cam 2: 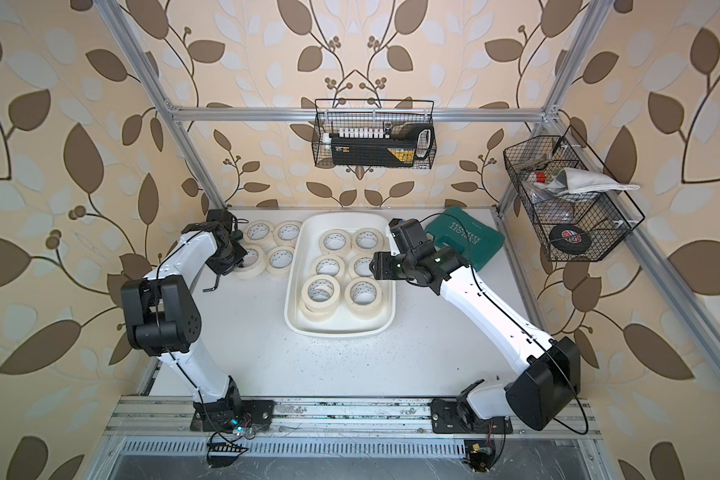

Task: Take out the art tape in the storage box
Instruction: Place the art tape at the center of the board.

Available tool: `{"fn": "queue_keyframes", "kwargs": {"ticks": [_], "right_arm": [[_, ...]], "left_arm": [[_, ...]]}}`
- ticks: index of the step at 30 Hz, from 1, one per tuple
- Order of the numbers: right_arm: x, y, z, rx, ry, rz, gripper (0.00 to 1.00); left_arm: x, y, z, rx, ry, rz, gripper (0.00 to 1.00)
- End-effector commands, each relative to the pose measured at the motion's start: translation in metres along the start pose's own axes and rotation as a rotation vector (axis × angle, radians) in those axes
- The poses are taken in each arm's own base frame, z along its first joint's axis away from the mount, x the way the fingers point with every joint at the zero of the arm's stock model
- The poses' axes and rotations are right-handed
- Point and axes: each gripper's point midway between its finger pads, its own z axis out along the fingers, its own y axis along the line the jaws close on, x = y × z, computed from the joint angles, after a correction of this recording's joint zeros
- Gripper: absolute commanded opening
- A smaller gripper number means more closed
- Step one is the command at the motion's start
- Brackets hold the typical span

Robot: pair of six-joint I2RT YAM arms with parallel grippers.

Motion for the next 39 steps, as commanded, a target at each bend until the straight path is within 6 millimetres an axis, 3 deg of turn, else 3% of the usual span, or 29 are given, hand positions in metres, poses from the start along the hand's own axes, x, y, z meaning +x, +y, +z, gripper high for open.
{"fn": "queue_keyframes", "kwargs": {"ticks": [1,9,19,25,39], "right_arm": [[0.006,-0.004,0.0,-0.004,0.018,-0.008,0.65],[0.008,-0.008,0.004,0.001,0.03,-0.001,0.65],[0.01,-0.014,0.006,0.012,0.04,0.008,0.65],[0.009,-0.016,0.005,0.015,0.039,0.01,0.65],[0.006,-0.014,0.008,0.009,0.043,0.016,0.65]], "left_arm": [[-0.025,-0.027,-0.007,0.142,-0.022,-0.035,0.0],[-0.032,-0.038,0.019,0.219,0.034,-0.068,0.0],[-0.037,-0.051,0.038,0.322,0.087,-0.098,0.0],[-0.041,-0.041,0.053,0.325,0.117,-0.139,0.0],[-0.047,-0.007,0.054,0.161,0.075,-0.113,0.0]]}}
